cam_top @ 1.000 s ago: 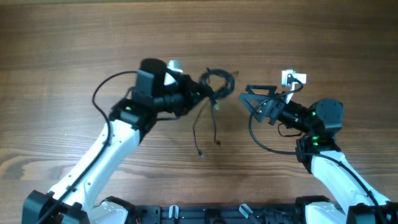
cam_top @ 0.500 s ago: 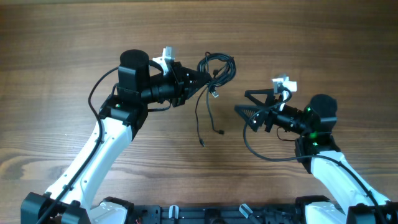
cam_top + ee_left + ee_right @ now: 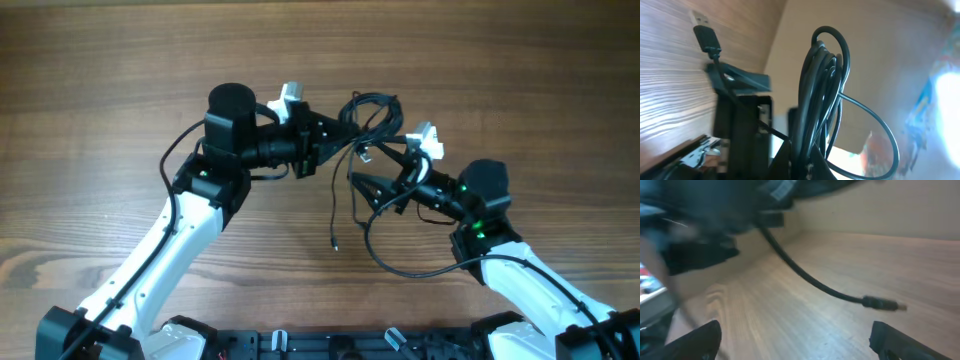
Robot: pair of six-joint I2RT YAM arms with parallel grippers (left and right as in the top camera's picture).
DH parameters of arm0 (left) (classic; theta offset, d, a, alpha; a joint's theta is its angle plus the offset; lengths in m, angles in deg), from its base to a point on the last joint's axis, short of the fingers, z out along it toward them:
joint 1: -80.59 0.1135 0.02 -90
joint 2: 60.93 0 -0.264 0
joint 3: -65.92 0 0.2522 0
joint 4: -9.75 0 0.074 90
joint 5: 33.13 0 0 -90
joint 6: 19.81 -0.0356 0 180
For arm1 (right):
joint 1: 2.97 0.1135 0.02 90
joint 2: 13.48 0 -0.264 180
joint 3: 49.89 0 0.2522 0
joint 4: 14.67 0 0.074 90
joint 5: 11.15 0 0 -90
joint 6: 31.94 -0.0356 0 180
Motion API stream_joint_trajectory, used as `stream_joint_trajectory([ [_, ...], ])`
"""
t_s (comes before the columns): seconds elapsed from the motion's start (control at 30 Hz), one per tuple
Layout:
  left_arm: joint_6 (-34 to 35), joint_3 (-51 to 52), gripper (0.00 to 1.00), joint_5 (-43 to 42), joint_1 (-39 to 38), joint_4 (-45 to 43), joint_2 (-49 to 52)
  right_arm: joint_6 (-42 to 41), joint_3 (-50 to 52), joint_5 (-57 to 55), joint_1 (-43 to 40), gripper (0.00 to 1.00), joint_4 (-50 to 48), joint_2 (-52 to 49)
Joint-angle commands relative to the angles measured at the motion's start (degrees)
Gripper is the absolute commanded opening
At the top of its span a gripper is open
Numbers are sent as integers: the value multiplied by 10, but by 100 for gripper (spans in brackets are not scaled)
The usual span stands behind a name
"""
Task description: Untangle cables
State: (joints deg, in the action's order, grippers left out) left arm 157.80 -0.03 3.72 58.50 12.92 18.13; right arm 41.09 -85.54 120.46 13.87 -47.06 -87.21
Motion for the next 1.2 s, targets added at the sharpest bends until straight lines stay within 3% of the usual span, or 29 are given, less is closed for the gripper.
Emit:
stream_joint_trajectory([
  [0.0,25,-2,4,-15,-22,-45,-12,18,-2,-102,5,91,-11,-15],
  [0.17,25,-2,4,-15,-39,-50,-12,1,-2,-111,5,83,-50,-18],
  [0.37,28,-2,4,-15,-42,-50,-12,-27,-2,-147,5,84,-92,-18],
  [0.47,29,-2,4,-14,-42,-50,-12,-27,-2,-153,5,76,-90,-18],
  [0.6,29,-2,4,-13,-42,-50,-12,-27,-2,-148,5,53,-85,-18],
  [0.67,29,-2,4,-13,-42,-50,-12,-27,-2,-148,5,48,-86,-18],
  [0.9,29,-2,4,-1,-42,-45,-12,-27,-2,-87,5,50,-107,-18],
  [1.0,31,-2,4,12,-42,-30,-12,-26,-2,-61,5,72,-113,-18],
  [1.17,59,-2,4,16,-42,-12,-12,-25,-2,-62,5,78,-113,-18],
])
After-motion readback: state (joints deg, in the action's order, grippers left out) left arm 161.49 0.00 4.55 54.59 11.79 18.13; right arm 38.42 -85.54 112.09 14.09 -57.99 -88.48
